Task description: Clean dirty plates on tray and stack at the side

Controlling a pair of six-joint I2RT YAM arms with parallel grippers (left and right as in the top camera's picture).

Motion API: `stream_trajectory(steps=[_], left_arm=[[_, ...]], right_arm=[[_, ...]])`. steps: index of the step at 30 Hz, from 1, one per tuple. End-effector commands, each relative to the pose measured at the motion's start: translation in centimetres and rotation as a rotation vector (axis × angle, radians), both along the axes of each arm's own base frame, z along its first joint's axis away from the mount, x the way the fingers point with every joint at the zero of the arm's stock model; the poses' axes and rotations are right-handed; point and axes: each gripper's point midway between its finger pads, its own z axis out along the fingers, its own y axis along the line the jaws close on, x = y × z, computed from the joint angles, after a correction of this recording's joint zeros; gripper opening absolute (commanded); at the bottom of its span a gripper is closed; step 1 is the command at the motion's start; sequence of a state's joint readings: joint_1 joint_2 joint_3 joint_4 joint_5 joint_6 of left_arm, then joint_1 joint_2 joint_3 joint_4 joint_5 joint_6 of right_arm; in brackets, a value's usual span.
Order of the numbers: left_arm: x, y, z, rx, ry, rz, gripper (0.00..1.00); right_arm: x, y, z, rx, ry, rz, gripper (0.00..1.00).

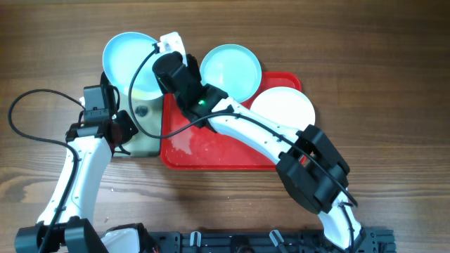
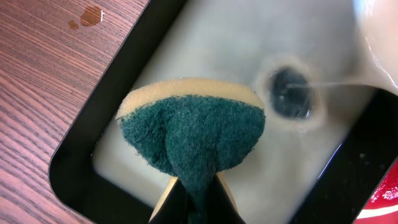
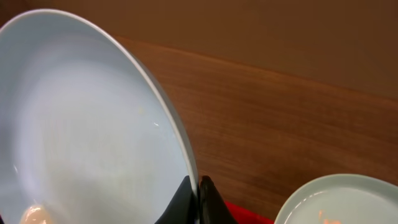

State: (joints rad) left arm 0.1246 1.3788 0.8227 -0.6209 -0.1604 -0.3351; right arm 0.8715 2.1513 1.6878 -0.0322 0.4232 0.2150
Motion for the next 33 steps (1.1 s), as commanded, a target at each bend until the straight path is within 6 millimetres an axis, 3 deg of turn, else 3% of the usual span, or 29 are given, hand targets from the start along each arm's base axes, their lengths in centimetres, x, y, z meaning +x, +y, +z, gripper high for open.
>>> stream_trajectory(steps=[1, 8, 19, 27, 33], left_arm=[[0.0, 0.2, 0.4, 0.013, -0.018, 0.015, 0.04], [0.0, 0.2, 0.4, 0.013, -0.017, 0.015, 0.04], [0.0, 0.2, 0.4, 0.013, -0.016, 0.015, 0.04], [0.0, 0.2, 0.4, 0.012, -0.017, 0.015, 0.04], [0.0, 0.2, 0.4, 0.012, -0.020, 0.015, 0.04]], right_arm=[[0.6, 0.4, 1.0, -0.100, -0.099, 0.025, 0.04], [1.1, 1.5, 3.9, -0.259, -0.294, 0.128, 0.04], [-2.2, 6.1, 8.8, -0.514, -0.639, 0.292, 0.04], [-2.6, 6.6, 10.3, -0.580, -0.734, 0.305, 0.04], [-2.6, 6.6, 10.4, -0.638, -0.759, 0.318, 0.04]])
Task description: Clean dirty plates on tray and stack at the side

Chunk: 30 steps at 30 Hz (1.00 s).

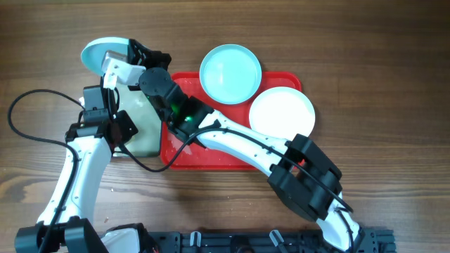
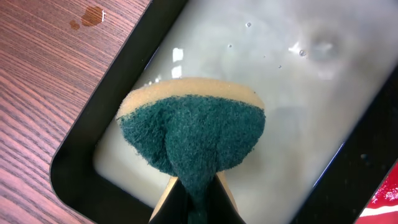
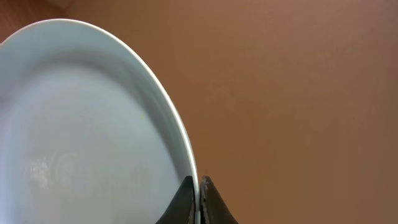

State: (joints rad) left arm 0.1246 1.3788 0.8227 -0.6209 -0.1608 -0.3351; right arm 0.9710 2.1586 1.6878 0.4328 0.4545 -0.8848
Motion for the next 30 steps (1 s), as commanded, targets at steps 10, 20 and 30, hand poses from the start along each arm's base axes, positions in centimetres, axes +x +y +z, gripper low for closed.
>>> stream_trajectory(steps=[10, 20, 30], left_arm=[[0.05, 0.16, 0.42, 0.012, -0.020, 0.015, 0.04], [0.05, 0.16, 0.42, 0.012, -0.020, 0.014, 0.04], [0.05, 0.16, 0.42, 0.012, -0.020, 0.015, 0.04]], right_arm=[[-0.26, 0.71, 0.52, -0.056, -0.052, 0.016, 0.04], [-0.68, 1.05, 0.17, -0.065, -0.042, 0.025, 0.04], [-0.87, 1.21, 0.19, -0.065, -0.043, 0.029, 0.04]])
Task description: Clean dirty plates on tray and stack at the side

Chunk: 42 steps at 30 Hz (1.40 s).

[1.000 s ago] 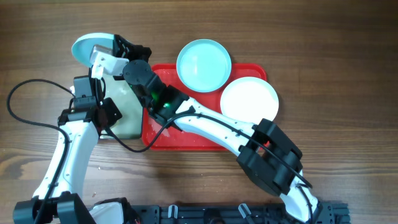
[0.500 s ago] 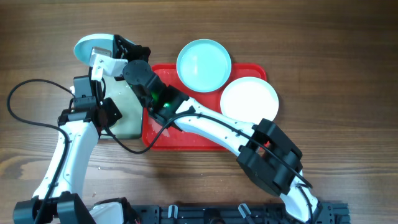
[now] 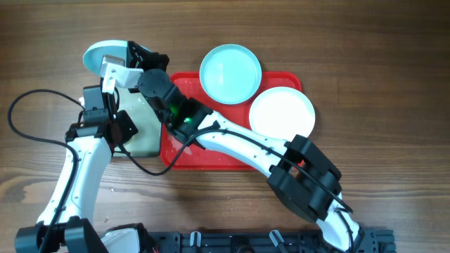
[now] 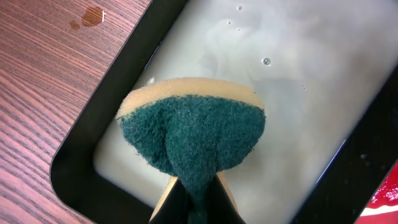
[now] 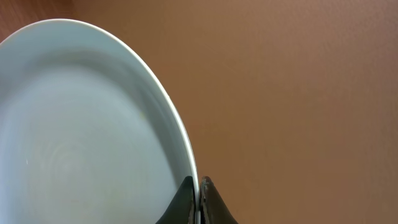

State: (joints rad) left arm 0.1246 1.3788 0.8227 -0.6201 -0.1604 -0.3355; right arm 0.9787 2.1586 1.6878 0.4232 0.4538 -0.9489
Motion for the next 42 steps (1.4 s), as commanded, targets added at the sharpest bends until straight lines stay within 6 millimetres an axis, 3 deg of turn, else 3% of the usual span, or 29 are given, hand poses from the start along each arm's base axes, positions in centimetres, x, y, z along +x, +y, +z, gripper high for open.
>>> stream_trajectory(steps=[1, 26, 35, 42], left_arm=[[0.0, 0.2, 0.4, 0.013, -0.019, 0.014, 0.04], [0.0, 0.2, 0.4, 0.013, -0.020, 0.014, 0.04], [0.0, 0.2, 0.4, 0.012, -0.020, 0.014, 0.04], [0.0, 0.2, 0.4, 0.012, -0.020, 0.014, 0.04]], right_arm=[[-0.5, 0.9, 0.4, -0.002, -0.016, 0.019, 0.04], [-0.5, 0.8, 2.3, 0.067, -0.060, 0.017, 0.04], [-0.4, 0.7, 1.2, 0.361, 0.161, 0.001, 0.04], [-0.4, 0.7, 0.4, 0.387, 0.214, -0.007, 0.04]])
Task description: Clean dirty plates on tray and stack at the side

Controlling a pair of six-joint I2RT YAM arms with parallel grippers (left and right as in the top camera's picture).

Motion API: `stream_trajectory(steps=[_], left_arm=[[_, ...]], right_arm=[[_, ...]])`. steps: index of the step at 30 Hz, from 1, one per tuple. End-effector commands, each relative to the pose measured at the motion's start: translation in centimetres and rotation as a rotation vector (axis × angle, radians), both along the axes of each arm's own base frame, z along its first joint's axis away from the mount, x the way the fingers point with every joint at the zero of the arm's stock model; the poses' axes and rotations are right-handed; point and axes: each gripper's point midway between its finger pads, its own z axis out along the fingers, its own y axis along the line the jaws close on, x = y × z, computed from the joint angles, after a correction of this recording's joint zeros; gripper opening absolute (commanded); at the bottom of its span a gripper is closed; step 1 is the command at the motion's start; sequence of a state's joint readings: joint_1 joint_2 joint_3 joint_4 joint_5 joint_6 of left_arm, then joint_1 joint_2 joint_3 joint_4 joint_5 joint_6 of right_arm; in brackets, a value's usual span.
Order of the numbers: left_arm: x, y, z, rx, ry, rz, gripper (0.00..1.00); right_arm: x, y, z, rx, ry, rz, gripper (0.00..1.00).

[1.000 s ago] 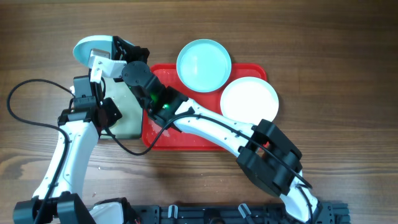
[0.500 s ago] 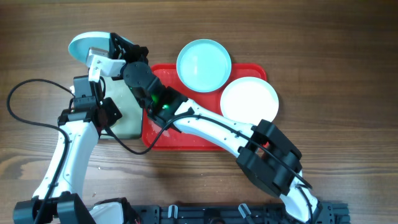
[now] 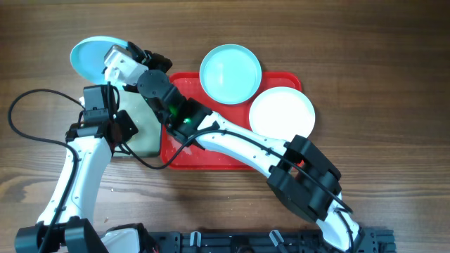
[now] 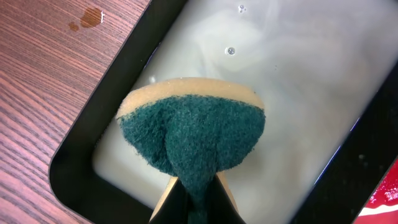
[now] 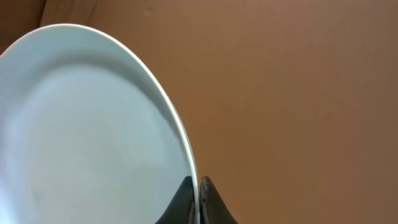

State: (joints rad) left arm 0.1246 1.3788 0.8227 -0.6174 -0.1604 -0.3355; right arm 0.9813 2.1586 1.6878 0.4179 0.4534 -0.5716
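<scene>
My right gripper (image 5: 198, 185) is shut on the rim of a pale blue plate (image 3: 88, 55), which it holds tilted over the table at the far left, beyond the wash basin (image 3: 140, 137). The same plate (image 5: 87, 130) fills the left of the right wrist view. My left gripper (image 4: 191, 199) is shut on a green and yellow sponge (image 4: 193, 127), held just above the cloudy water in the black basin (image 4: 81, 149). On the red tray (image 3: 211, 151) a second pale blue plate (image 3: 230, 72) and a white plate (image 3: 283, 112) lie flat.
A black cable (image 3: 35, 116) loops over the table at the left. A small brown stain (image 4: 92, 15) marks the wood beside the basin. The right arm (image 3: 239, 140) stretches across the tray.
The right gripper has carried the blue plate a little further left and away from the basin. The left gripper and sponge have not moved; the water has swirled.
At first the right gripper held the blue plate over the basin, with a dark blot in the water. Then the plate was tilted up beyond the basin's far left corner. By now it has shifted further left. The sponge stayed over the basin throughout.
</scene>
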Motion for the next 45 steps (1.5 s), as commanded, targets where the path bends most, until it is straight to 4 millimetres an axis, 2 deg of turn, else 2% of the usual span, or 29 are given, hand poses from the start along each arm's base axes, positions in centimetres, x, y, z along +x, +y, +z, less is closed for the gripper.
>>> stream_trajectory(steps=[1, 4, 7, 12, 17, 20, 22, 23, 27, 32, 34, 36, 38, 40, 45], left_arm=[[0.0, 0.2, 0.4, 0.012, -0.017, 0.014, 0.04], [0.0, 0.2, 0.4, 0.012, -0.017, 0.014, 0.04], [0.0, 0.2, 0.4, 0.012, -0.017, 0.014, 0.04], [0.0, 0.2, 0.4, 0.012, -0.017, 0.014, 0.04], [0.0, 0.2, 0.4, 0.012, -0.017, 0.014, 0.04], [0.0, 0.2, 0.4, 0.012, -0.017, 0.014, 0.04], [0.0, 0.2, 0.4, 0.012, -0.017, 0.014, 0.04], [0.0, 0.2, 0.4, 0.012, -0.017, 0.014, 0.04], [0.0, 0.2, 0.4, 0.012, -0.017, 0.014, 0.04], [0.0, 0.2, 0.4, 0.012, -0.017, 0.014, 0.04], [0.1, 0.2, 0.4, 0.012, -0.021, 0.014, 0.04], [0.1, 0.2, 0.4, 0.012, -0.021, 0.014, 0.04], [0.1, 0.2, 0.4, 0.012, -0.021, 0.014, 0.04], [0.1, 0.2, 0.4, 0.012, -0.020, 0.014, 0.04], [0.1, 0.1, 0.4, 0.009, -0.021, 0.013, 0.04]], right_arm=[[-0.2, 0.6, 0.5, 0.080, 0.032, 0.003, 0.04], [-0.1, 0.5, 0.4, 0.131, 0.075, 0.006, 0.04], [-0.1, 0.2, 1.2, 0.154, 0.076, 0.003, 0.04], [-1.1, -0.2, 4.3, 0.278, 0.160, 0.086, 0.04], [-0.8, -3.5, 7.4, 0.317, 0.218, 0.060, 0.04], [-0.6, -6.4, 8.9, 0.324, 0.268, 0.017, 0.04], [-0.1, -9.1, 9.4, 0.381, 0.351, -0.033, 0.04], [-0.1, -9.8, 9.4, 0.391, 0.383, -0.032, 0.04], [0.8, -13.7, 8.2, 0.449, 0.573, -0.036, 0.05], [2.2, -19.5, 4.9, 0.414, 0.742, -0.140, 0.04], [2.7, -22.4, 3.3, 0.423, 0.812, -0.232, 0.04], [3.5, -26.4, 1.5, 0.449, 0.883, -0.351, 0.04], [4.3, -29.7, 0.7, 0.464, 0.908, -0.433, 0.04], [5.0, -34.1, -0.3, 0.480, 0.932, -0.534, 0.04], [5.1, -44.2, -2.7, 0.526, 0.997, -0.769, 0.04]])
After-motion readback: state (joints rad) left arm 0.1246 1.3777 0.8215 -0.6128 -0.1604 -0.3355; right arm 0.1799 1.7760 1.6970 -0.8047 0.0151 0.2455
